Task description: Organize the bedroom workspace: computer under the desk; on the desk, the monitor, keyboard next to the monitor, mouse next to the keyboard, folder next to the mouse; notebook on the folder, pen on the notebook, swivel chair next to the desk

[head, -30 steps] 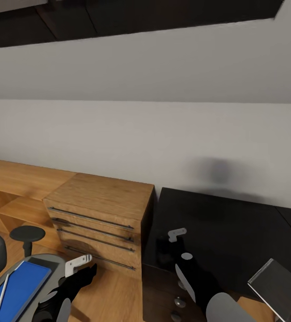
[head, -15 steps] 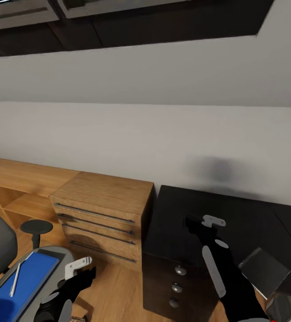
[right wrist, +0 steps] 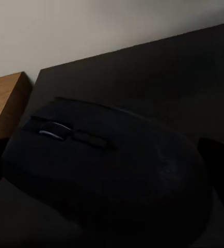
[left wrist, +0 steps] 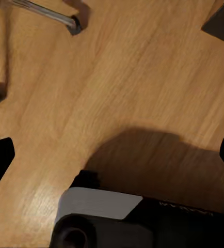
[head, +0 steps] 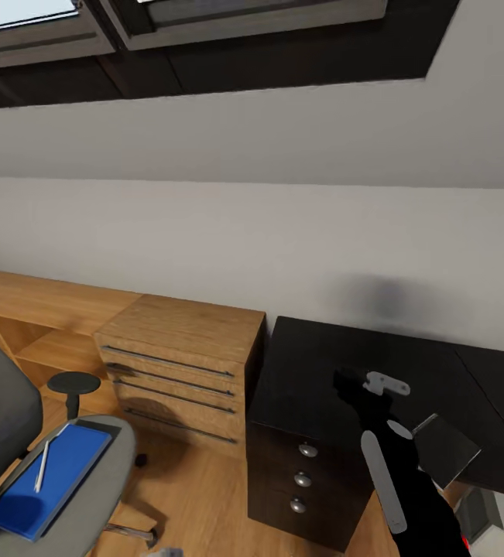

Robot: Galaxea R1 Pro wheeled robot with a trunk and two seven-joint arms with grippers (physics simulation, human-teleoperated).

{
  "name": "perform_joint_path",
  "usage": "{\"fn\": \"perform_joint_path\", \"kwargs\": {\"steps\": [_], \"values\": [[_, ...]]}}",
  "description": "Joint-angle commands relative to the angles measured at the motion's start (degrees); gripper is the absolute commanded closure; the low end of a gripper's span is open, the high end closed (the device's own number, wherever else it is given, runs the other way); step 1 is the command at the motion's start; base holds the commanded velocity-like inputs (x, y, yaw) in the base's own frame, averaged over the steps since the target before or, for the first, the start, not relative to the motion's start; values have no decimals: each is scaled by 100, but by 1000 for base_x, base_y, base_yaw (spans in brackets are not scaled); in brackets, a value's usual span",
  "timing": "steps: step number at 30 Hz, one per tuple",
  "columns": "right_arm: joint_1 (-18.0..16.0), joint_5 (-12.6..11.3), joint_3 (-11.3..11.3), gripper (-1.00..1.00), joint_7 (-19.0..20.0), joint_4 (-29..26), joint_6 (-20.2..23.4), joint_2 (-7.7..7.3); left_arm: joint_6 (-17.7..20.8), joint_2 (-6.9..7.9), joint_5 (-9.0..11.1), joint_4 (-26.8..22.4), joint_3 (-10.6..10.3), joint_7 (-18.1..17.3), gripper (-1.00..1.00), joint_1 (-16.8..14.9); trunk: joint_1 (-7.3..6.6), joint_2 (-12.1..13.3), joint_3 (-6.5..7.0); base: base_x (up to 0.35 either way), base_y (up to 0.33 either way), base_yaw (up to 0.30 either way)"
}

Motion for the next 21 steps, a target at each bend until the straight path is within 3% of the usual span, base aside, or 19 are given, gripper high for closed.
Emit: {"fn": "perform_joint_path", "kwargs": {"steps": [1,2,8,13,21], "values": [[3,-394,-32,100,-115,70,-2,1,-2216,14,37,791,-317,44,-100,-2,0,-5,-8,0,0,-254],[3,-600,-536,100,-277,81,-2,22,-2530,24,51,938,-394,52,-100,-1,0,-5,-11,-306,0,-246],[3,-778,-577,100,-542,67,-18,21,-2543,84,60,1198,-367,72,-100,-4,0,-5,-22,-316,0,-85],[5,-759,-613,100,-547,64,-28,-5,-2548,91,54,1222,-375,54,-100,-3,0,-5,-18,-55,0,-74],[6,-759,-650,100,-538,89,-44,-31,-2548,90,50,1342,-388,60,-100,-6,0,-5,-14,-5,0,-262]]}}
